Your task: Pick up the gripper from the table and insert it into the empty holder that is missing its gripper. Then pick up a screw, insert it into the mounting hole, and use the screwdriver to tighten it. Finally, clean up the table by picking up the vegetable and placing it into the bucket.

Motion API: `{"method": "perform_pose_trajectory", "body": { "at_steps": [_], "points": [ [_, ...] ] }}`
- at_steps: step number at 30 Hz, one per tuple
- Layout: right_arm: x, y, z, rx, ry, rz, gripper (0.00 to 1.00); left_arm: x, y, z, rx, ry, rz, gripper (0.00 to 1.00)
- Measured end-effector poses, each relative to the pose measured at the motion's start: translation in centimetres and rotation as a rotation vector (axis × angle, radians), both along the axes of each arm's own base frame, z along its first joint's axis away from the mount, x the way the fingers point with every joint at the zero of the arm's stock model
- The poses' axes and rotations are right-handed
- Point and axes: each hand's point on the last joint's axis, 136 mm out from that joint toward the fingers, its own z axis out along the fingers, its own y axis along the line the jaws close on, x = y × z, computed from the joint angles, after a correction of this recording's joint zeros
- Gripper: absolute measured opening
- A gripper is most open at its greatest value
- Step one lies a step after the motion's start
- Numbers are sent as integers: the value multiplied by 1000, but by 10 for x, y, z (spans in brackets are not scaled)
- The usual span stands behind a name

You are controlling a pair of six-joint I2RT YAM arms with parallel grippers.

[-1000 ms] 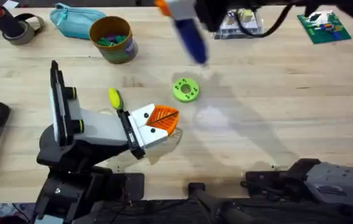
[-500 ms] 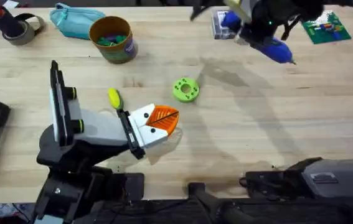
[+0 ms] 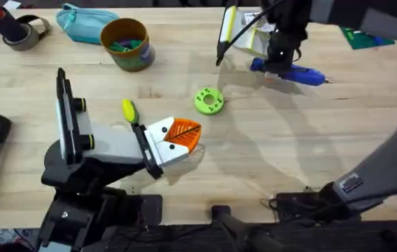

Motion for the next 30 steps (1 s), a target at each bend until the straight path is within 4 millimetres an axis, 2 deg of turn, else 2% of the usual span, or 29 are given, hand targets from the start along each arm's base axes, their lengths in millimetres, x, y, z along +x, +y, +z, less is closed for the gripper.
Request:
{"method": "perform_pose_trajectory", "body": {
  "at_steps": [6, 13, 14, 15, 16, 17, 20, 21, 22, 23, 27, 30],
  "points": [
    [-2, -1, -23, -22, 55, 6, 24, 0, 0, 0, 0, 1, 0, 17],
    [0, -1, -24, -22, 54, 7, 24, 0, 0, 0, 0, 0, 0, 17],
    [0, -1, -24, -22, 53, 6, 39, 0, 0, 0, 0, 0, 0, 17],
    [-1, -1, -24, -23, 53, 4, 126, 0, 0, 0, 0, 0, 0, 23],
    [-1, -2, -24, -27, 55, 6, 285, 0, 0, 0, 0, 0, 0, 62],
    [-1, -3, -24, -33, 55, 7, 430, 0, 0, 0, 1, -4, 0, 179],
    [-1, -5, -24, -41, 49, -10, 870, 0, 0, 0, 1, -5, 1, 642],
    [-1, -5, -23, -41, 47, -19, 963, 0, 0, 0, 1, -5, 1, 796],
    [-1, -5, -23, -38, 42, -35, 988, 0, 0, 0, 1, -4, 1, 931],
    [-1, -5, -23, -36, 37, -52, 995, 0, 0, 0, 0, -2, 1, 971],
    [-2, -6, -22, -21, 17, -127, 995, 0, 0, 1, -1, -3, 1, 986],
    [-1, -4, -10, 3, -26, -182, 995, 0, 0, 3, -4, -17, 1, 986]
  ]
}}
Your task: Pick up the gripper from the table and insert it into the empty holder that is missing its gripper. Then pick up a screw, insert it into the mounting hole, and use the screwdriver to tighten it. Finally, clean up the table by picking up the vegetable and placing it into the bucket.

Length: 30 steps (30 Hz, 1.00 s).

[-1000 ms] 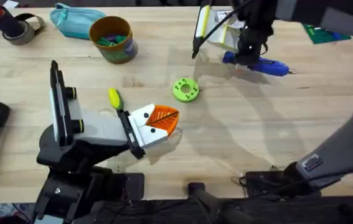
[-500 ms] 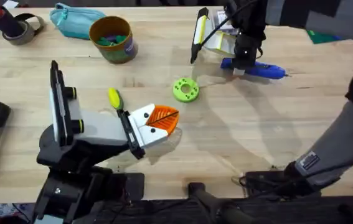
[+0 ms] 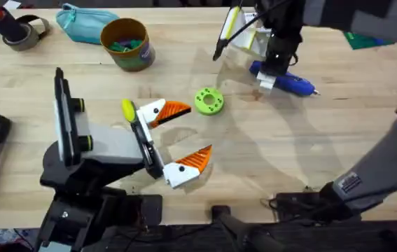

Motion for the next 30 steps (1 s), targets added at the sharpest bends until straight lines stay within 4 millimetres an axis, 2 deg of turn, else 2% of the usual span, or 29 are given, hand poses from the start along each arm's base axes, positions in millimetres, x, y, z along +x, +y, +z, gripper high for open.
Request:
{"method": "perform_pose_trajectory", "body": {
  "at_steps": [3, 10, 15, 18, 20, 23, 30],
  "points": [
    [2, 3, 29, 32, -84, -32, 995, 1, 1, 20, -36, -83, 7, 986],
    [-7, 11, 133, 179, -383, -141, 995, 18, 16, 52, -98, -85, 141, 986],
    [-32, 2, 197, 347, -577, -350, 995, 29, 34, 106, -91, -110, 270, 986],
    [-58, -7, 228, 463, -663, -500, 995, 40, 46, 126, -57, -44, 348, 986],
    [-77, -14, 246, 531, -709, -583, 995, 49, 55, 129, -29, 40, 400, 986],
    [-102, -22, 264, 618, -758, -681, 994, 60, 69, 121, 21, 192, 475, 986],
    [-155, -39, 280, 742, -795, -840, 995, 70, 108, 96, 167, 463, 660, 986]
  ]
}}
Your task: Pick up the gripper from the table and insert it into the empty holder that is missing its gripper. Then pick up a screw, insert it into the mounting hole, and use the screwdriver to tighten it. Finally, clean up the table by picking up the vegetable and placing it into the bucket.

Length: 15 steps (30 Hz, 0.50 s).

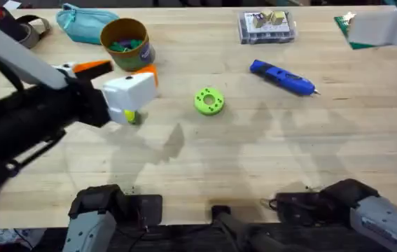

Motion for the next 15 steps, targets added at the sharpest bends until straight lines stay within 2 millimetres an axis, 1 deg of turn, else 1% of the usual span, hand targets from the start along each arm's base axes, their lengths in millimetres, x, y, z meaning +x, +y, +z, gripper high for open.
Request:
{"method": "perform_pose_trajectory", "body": {
  "at_steps": [3, 7, 8, 11, 15],
  "points": [
    [-18, -3, 3, 46, -11, -8, 995, 2, 20, -10, 77, 81, 79, 986],
    [-38, -5, -3, 70, 18, -7, 995, 5, 48, -28, 190, 168, 181, 986],
    [-40, -5, -5, 69, 32, -7, 995, 6, 55, -33, 220, 186, 208, 986],
    [-43, -5, -10, 69, 58, -5, 995, 12, 66, -37, 265, 201, 245, 986],
    [-43, -4, -14, 70, 69, -6, 996, 14, 72, -37, 294, 197, 264, 986]
  ]
}}
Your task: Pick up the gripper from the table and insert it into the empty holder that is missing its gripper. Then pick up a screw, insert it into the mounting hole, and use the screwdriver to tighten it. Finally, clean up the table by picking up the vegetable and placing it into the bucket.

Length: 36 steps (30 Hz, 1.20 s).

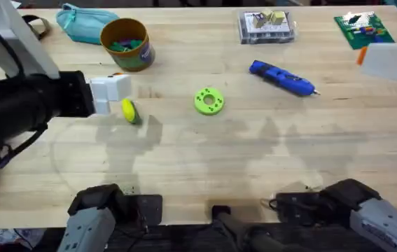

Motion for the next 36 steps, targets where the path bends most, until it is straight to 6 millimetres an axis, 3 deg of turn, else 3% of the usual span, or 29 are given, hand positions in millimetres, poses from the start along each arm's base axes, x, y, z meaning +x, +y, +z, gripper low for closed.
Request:
{"method": "perform_pose_trajectory", "body": {
  "at_steps": [5, 8, 15, 21, 25, 27, 36],
  "points": [
    [0, 0, -15, -13, 42, 1, 996, 1, 4, 1, 20, -4, 13, 986],
    [1, 1, -17, -13, 48, 2, 996, -9, 10, -22, -26, 124, 100, 986],
    [2, 1, -17, -11, 42, 2, 996, 3, 18, -69, -152, 363, 265, 987],
    [2, 1, -16, -11, 42, 2, 996, 13, 9, -120, -179, 583, 277, 987],
    [2, 1, -17, -11, 42, 2, 996, 19, 1, -143, -179, 667, 266, 987],
    [2, 1, -17, -11, 42, 2, 996, 20, 1, -151, -181, 691, 272, 987],
    [2, 1, -17, -11, 42, 2, 996, 20, 1, -151, -181, 691, 272, 987]
  ]
}}
